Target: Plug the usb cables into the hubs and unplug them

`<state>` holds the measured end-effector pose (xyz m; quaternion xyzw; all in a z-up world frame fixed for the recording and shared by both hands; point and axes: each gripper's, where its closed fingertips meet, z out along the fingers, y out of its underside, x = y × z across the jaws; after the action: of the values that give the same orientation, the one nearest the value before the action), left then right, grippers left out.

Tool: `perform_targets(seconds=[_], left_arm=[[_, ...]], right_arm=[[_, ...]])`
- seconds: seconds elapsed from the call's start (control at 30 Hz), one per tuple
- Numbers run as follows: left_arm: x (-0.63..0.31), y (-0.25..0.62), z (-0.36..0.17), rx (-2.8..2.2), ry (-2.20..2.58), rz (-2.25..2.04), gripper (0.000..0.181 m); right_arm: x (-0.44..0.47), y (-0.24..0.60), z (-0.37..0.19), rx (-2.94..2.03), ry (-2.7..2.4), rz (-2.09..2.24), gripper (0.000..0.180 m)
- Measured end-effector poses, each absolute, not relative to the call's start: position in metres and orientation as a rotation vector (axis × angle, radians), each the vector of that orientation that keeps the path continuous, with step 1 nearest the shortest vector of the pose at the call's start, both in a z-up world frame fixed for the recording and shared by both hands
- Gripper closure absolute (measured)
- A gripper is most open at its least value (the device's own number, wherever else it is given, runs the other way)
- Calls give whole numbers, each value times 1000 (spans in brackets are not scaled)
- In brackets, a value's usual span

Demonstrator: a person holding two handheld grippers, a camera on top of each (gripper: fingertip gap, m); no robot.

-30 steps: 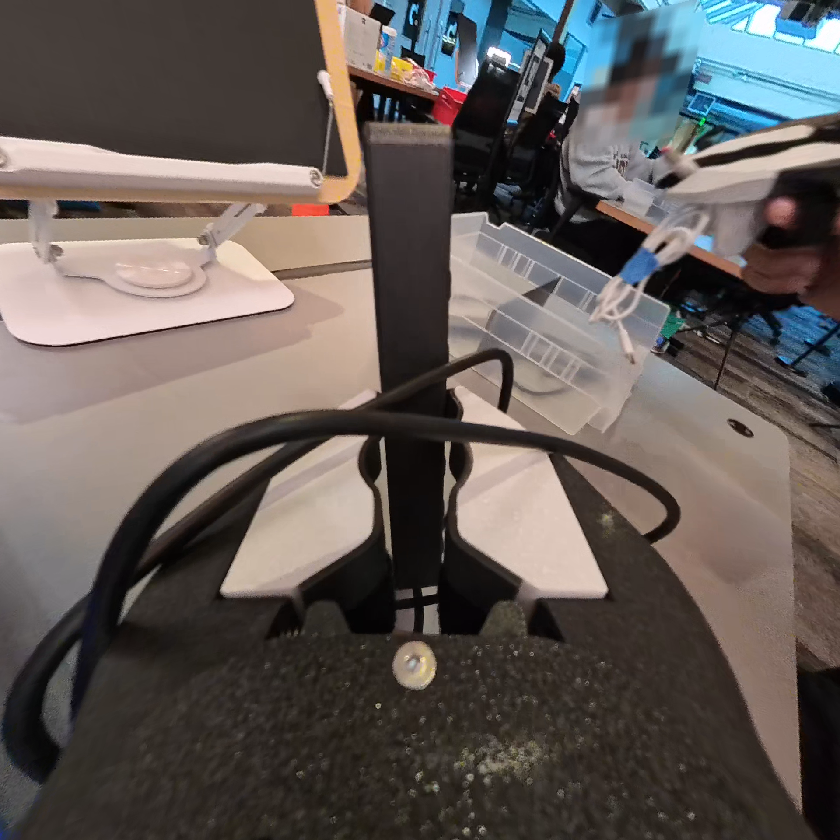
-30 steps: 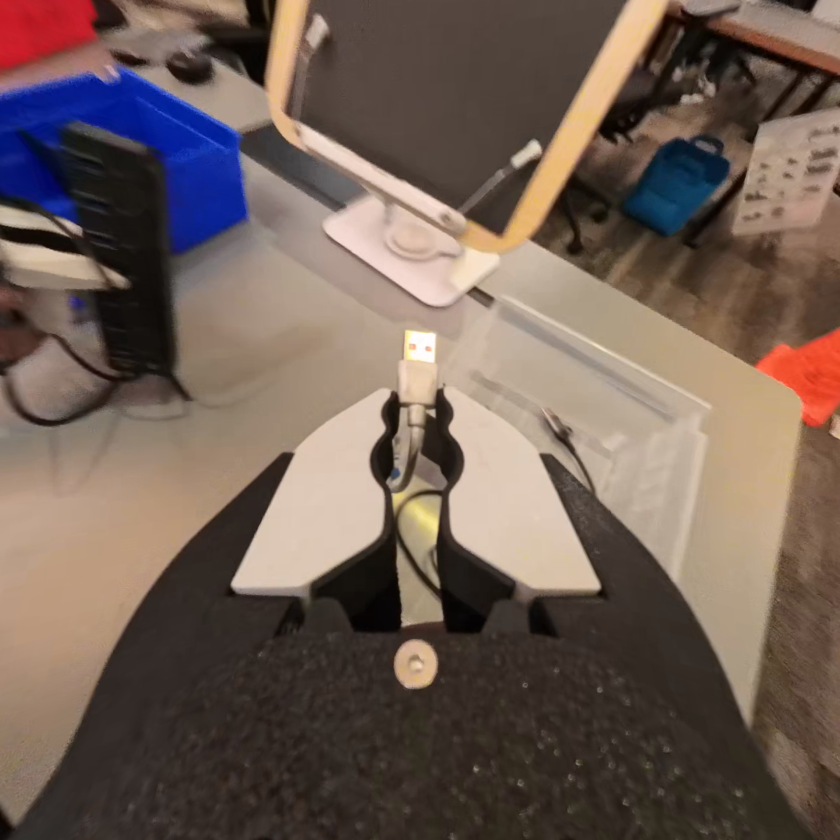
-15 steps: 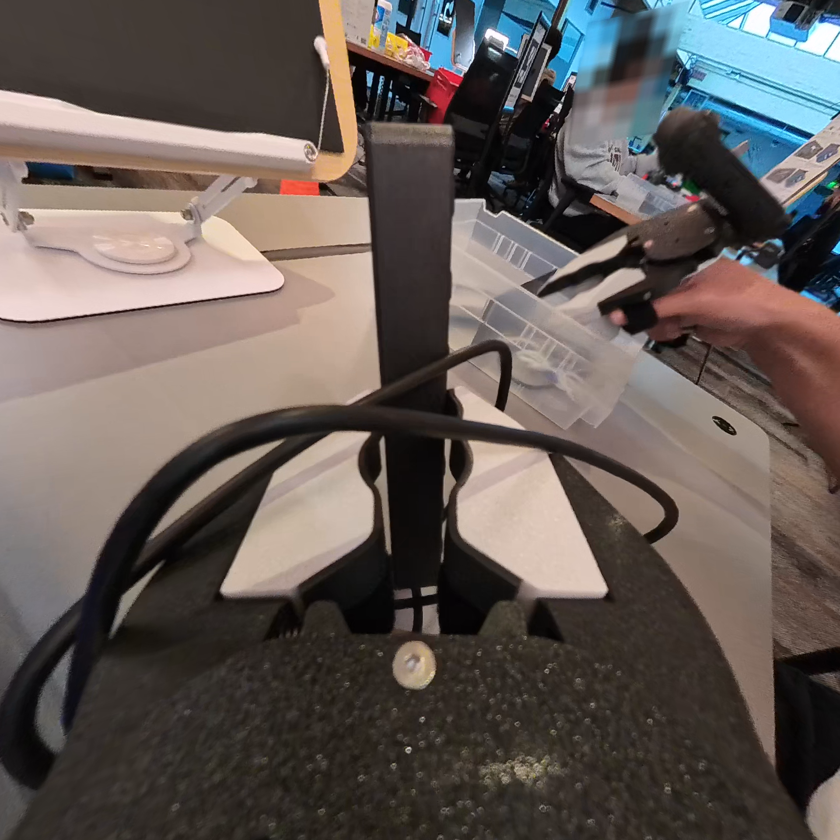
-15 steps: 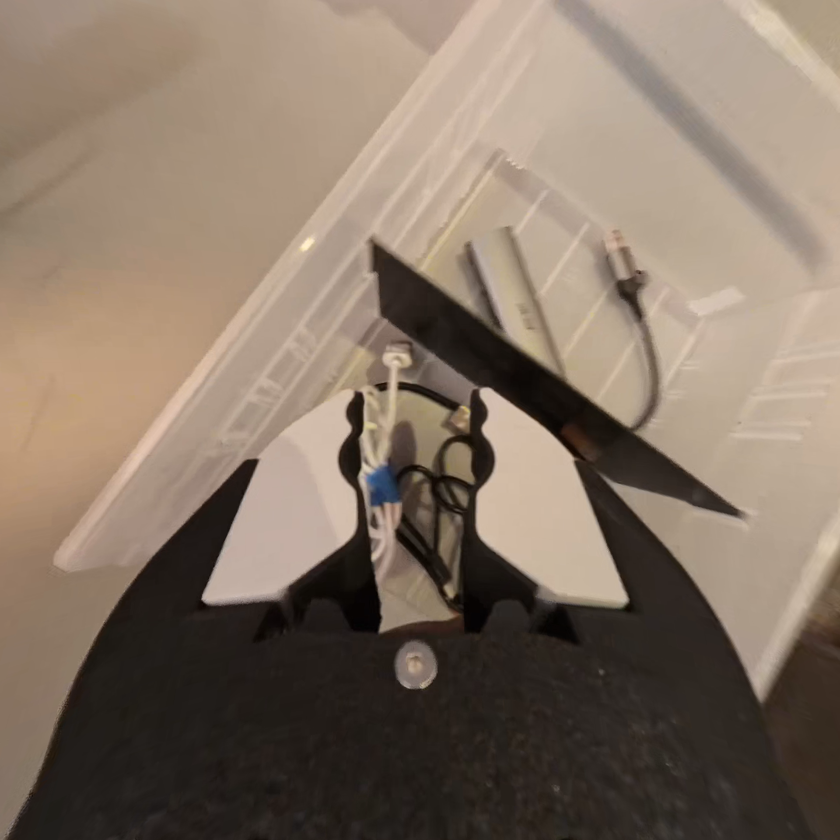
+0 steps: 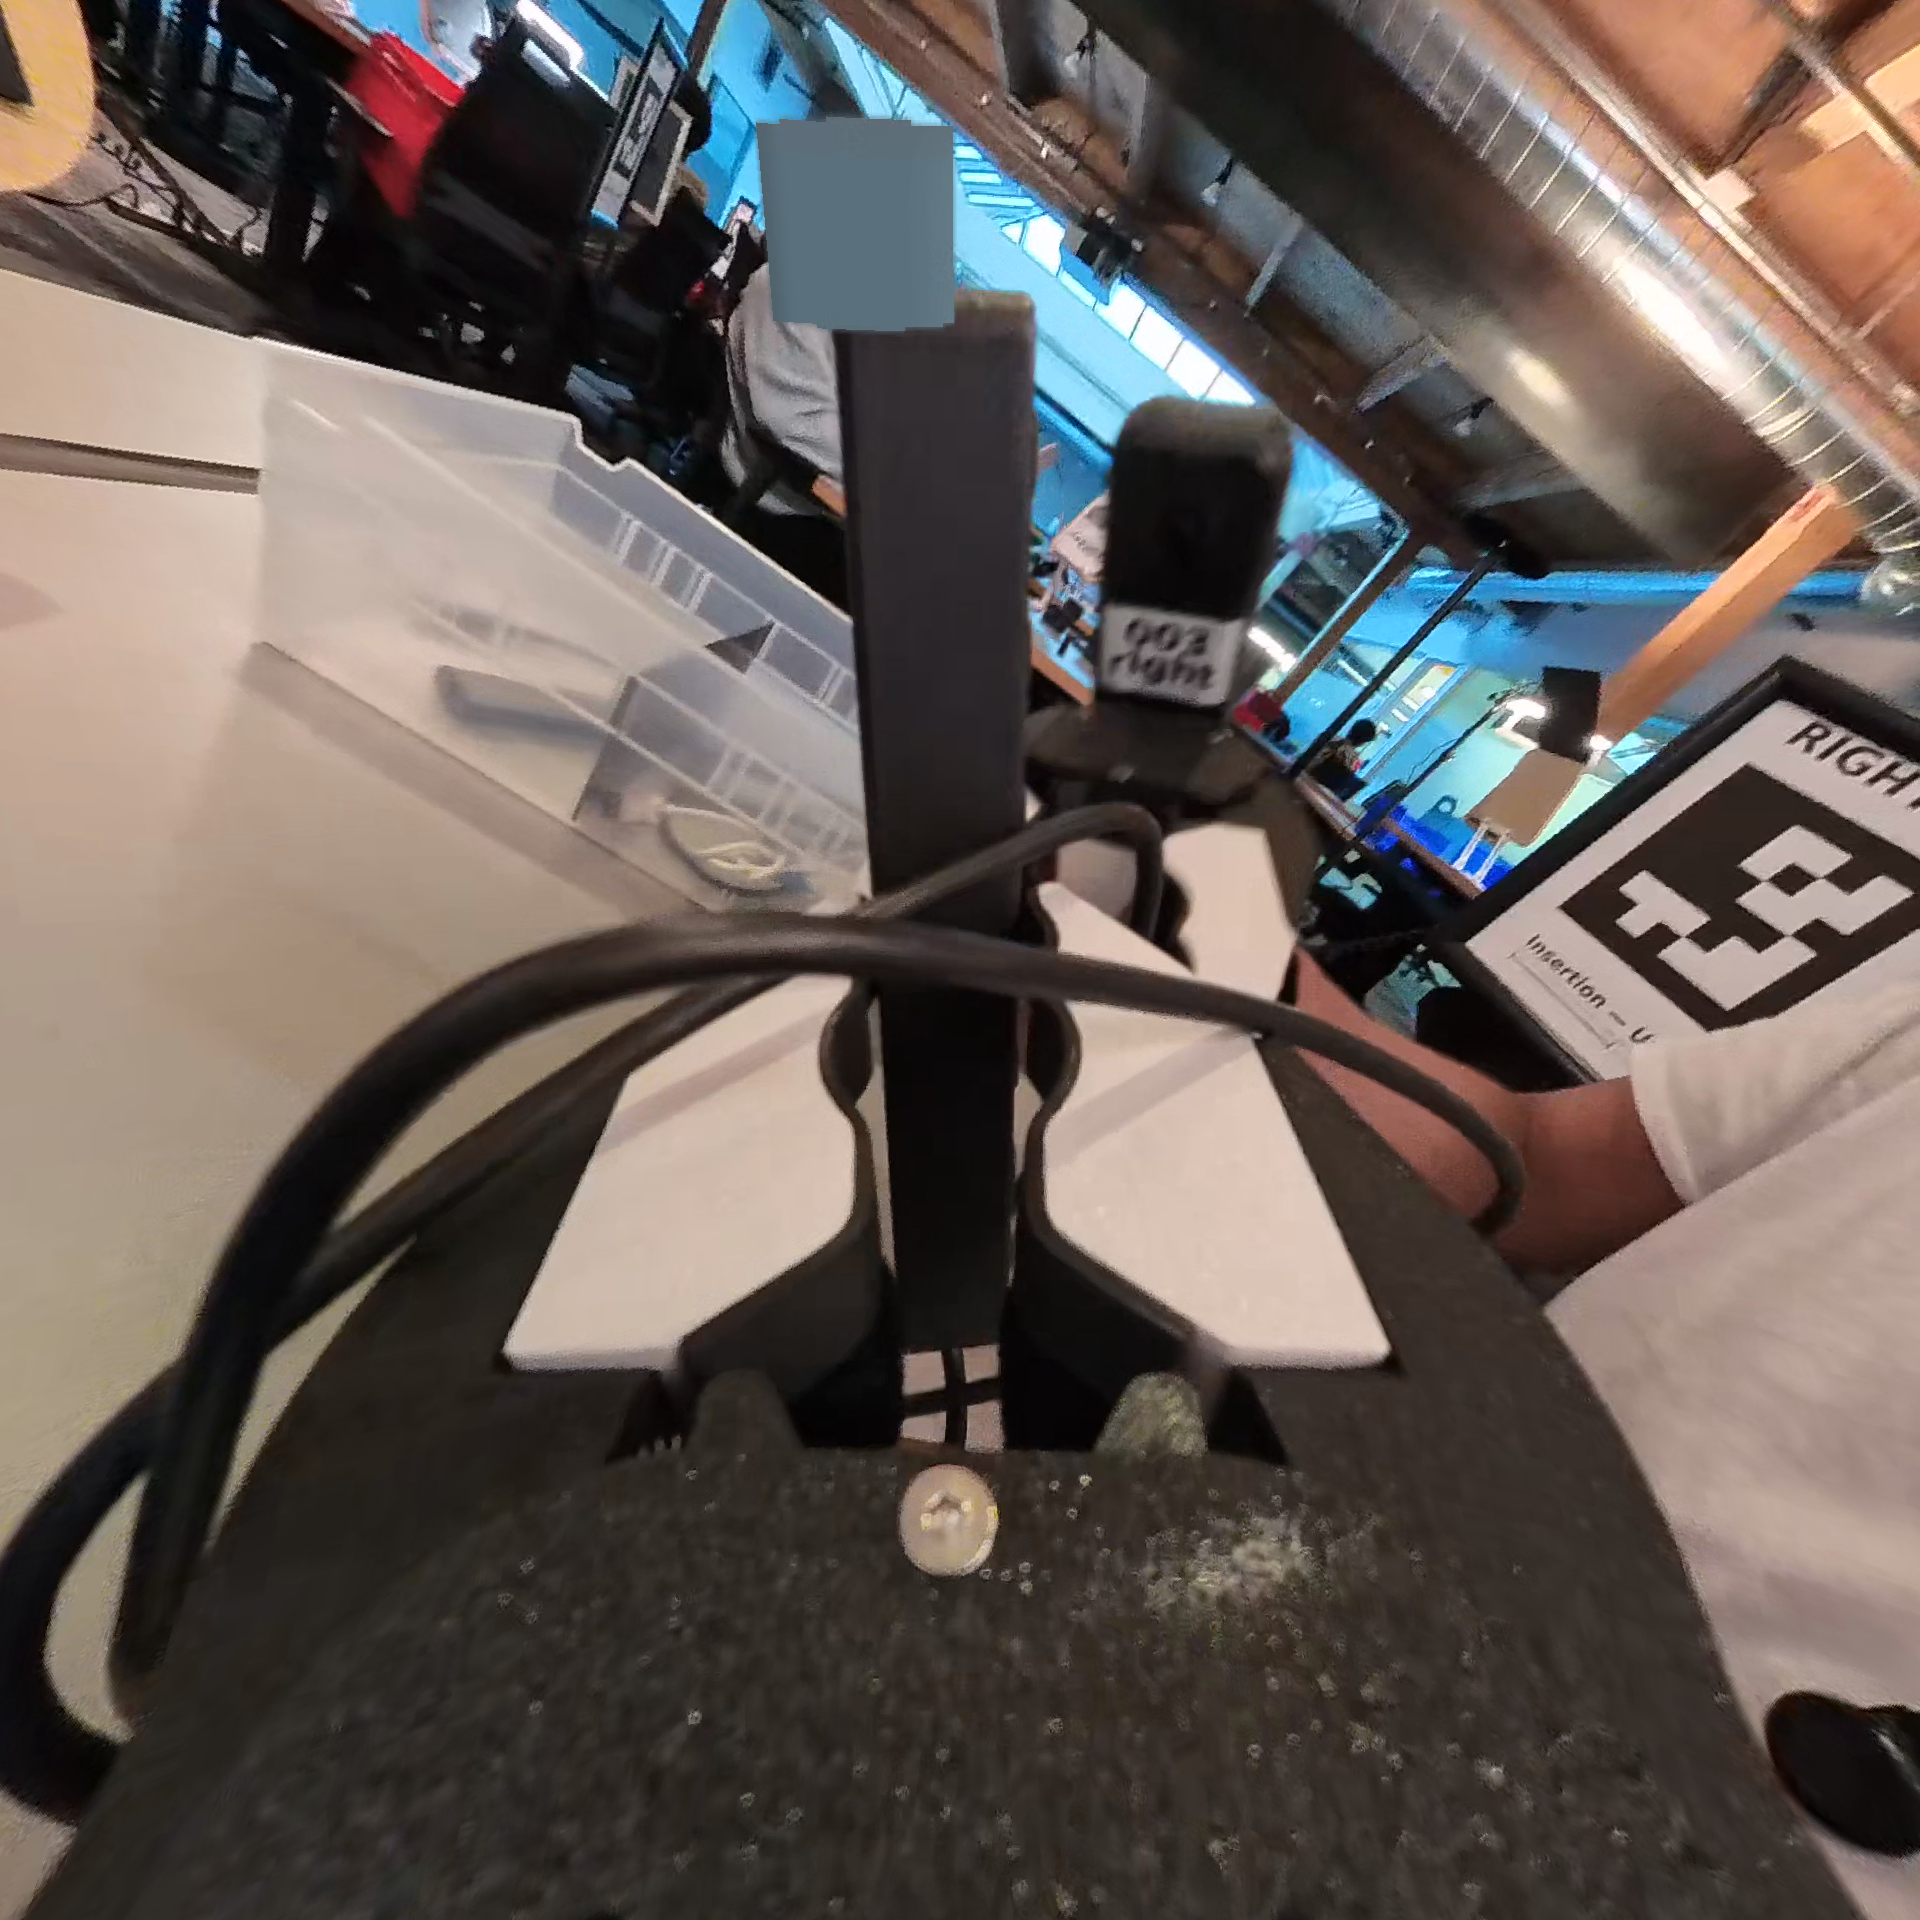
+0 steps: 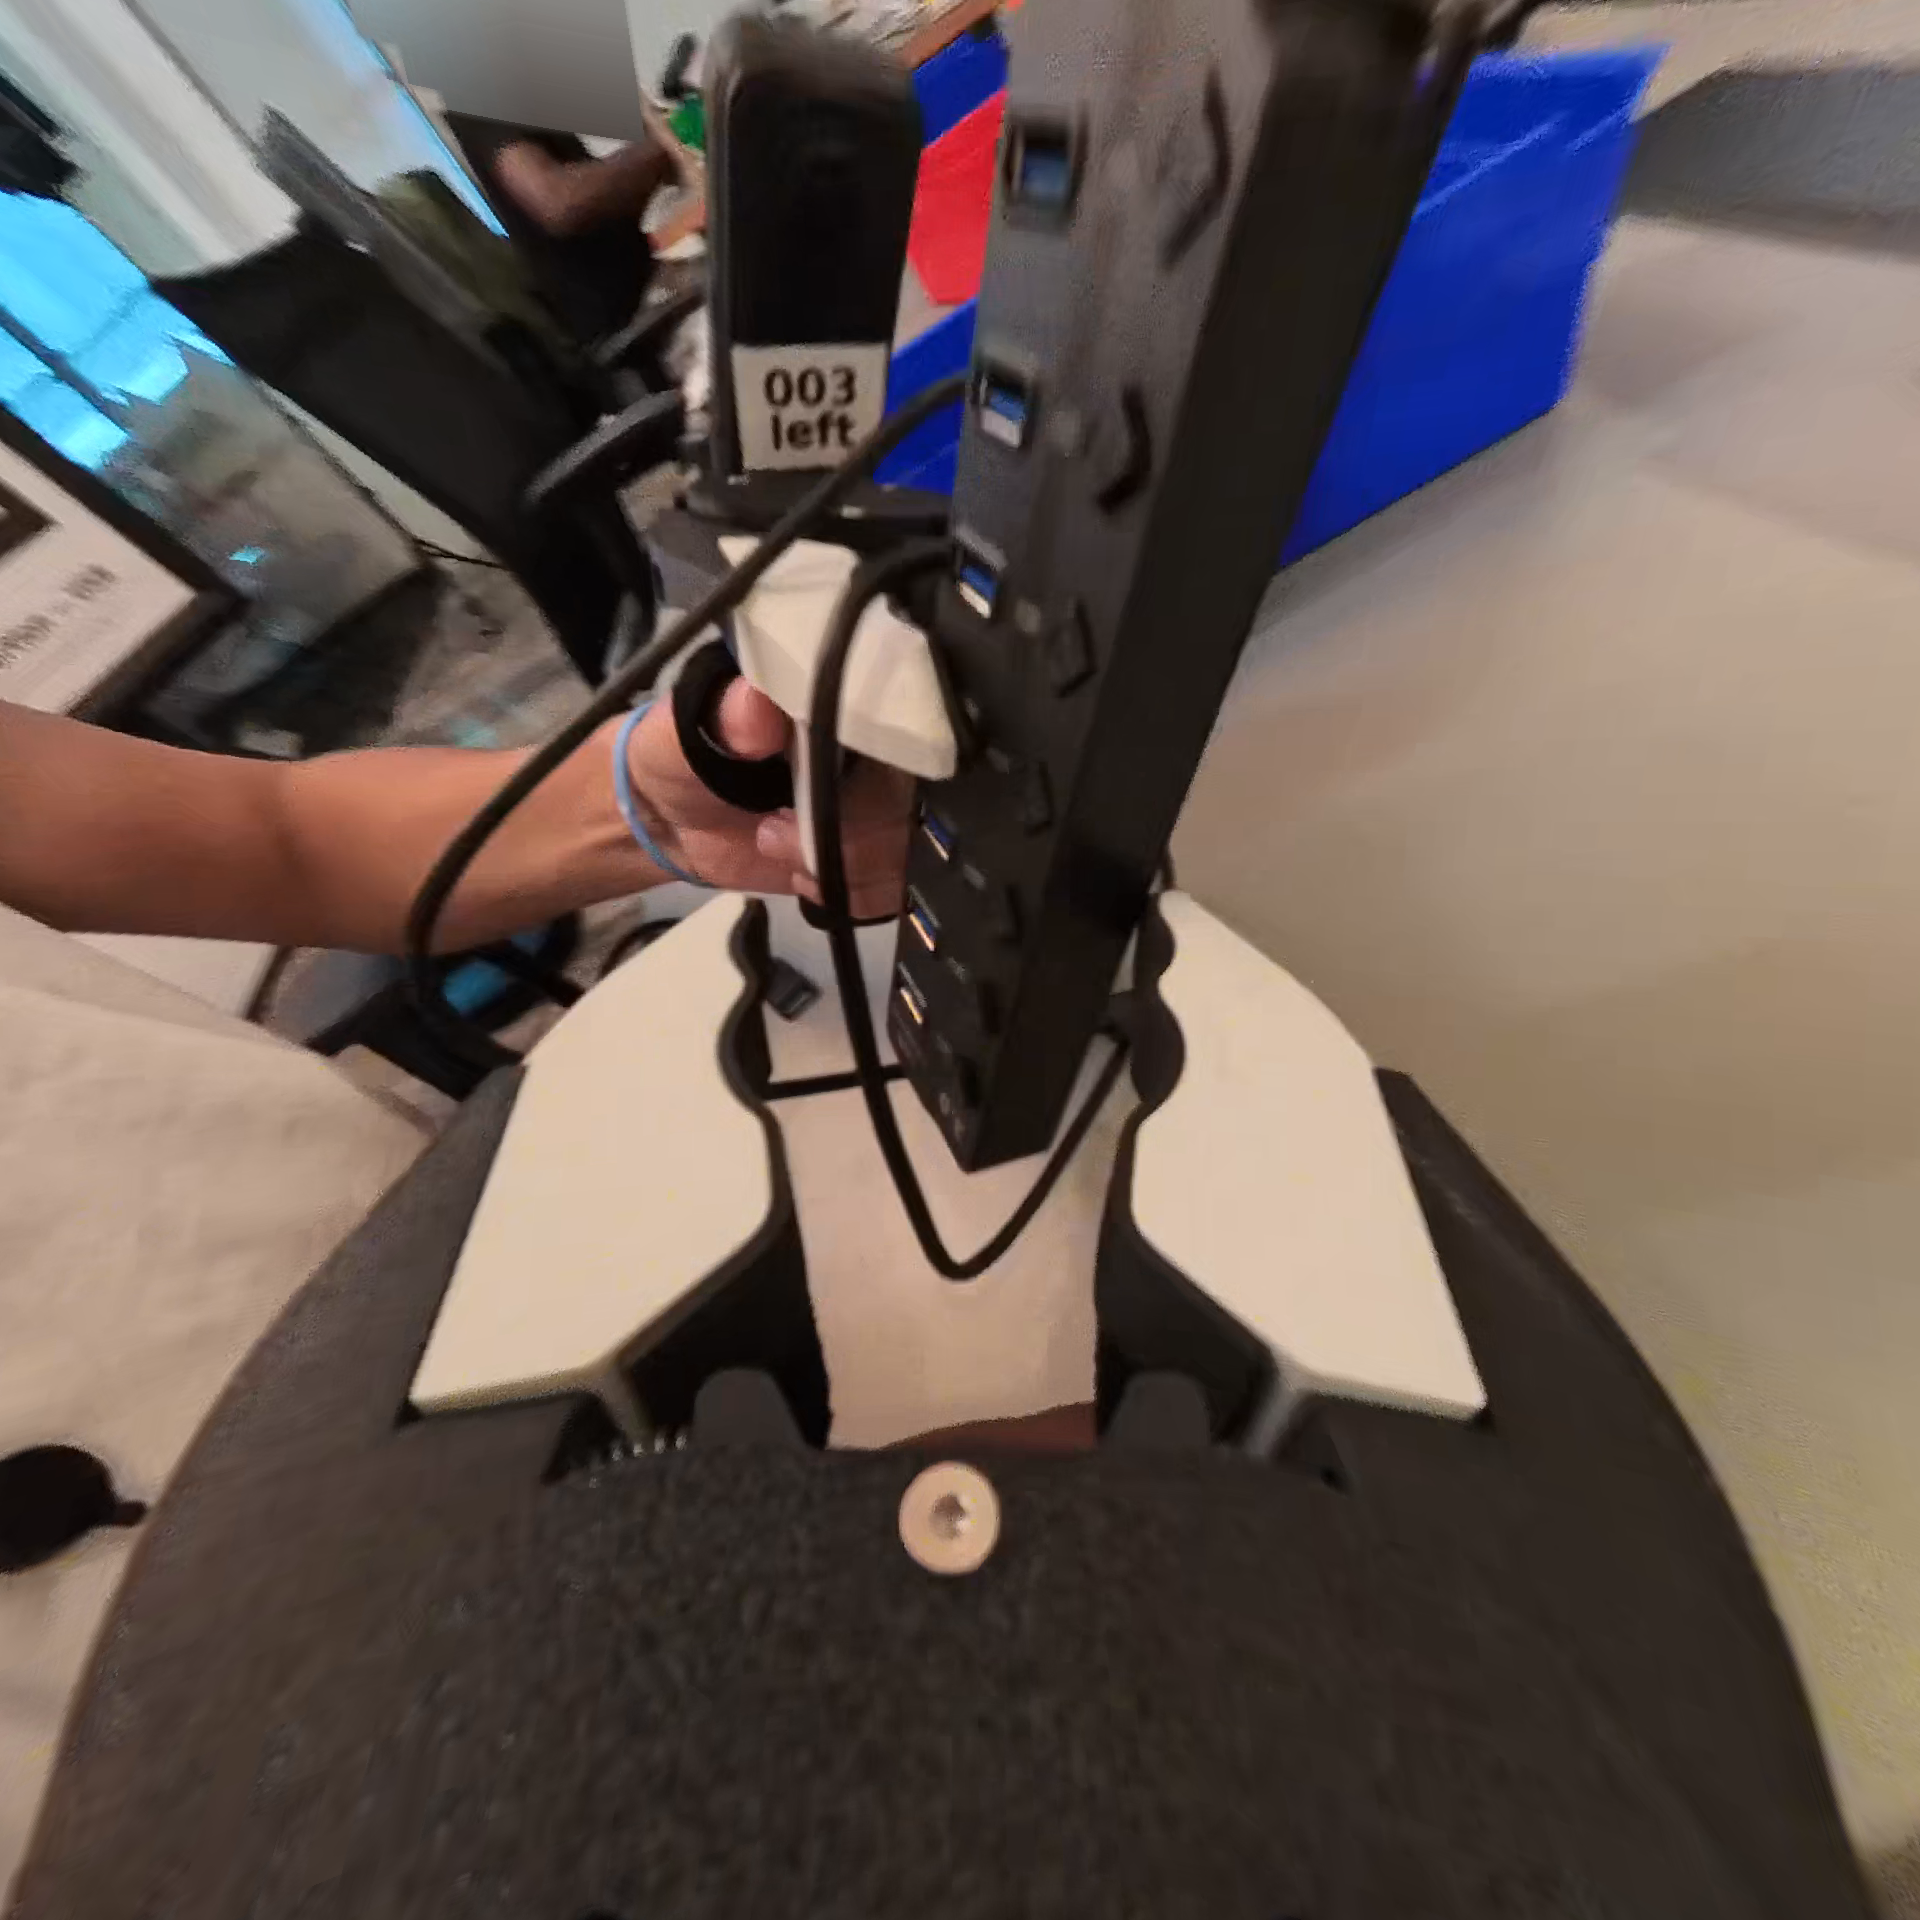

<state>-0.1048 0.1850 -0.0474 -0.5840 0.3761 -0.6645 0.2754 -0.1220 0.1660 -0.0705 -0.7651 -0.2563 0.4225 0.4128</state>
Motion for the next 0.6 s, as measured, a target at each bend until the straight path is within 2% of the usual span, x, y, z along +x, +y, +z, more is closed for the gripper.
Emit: perform_targets(seconds=[0.03, 0.13, 0.2, 0.33, 0.43, 0.5, 0.6], left_arm=[[-105, 183, -46, -1563, 1010, -1801, 156], [-106, 178, -41, -1530, 1034, -1835, 156], [-107, 173, -38, -1518, 1069, -1888, 156], [-109, 171, -37, -1567, 1104, -1910, 155], [-117, 169, -34, -1575, 1164, -1903, 153], [-124, 164, -24, -1520, 1188, -1942, 158], [-135, 158, -4, -1382, 1137, -1954, 153]], right_arm=[[-130, 166, -78, -1939, -639, 1112, 113], [-138, 165, -91, -1945, -655, 1173, 145], [-138, 158, -86, -1897, -674, 1266, 151], [-135, 158, -79, -1866, -651, 1276, 153], [-111, 167, -55, -1788, -531, 1294, 153], [-90, 170, -43, -1791, -538, 1203, 154], [-52, 178, -19, -1818, -532, 1069, 154]])
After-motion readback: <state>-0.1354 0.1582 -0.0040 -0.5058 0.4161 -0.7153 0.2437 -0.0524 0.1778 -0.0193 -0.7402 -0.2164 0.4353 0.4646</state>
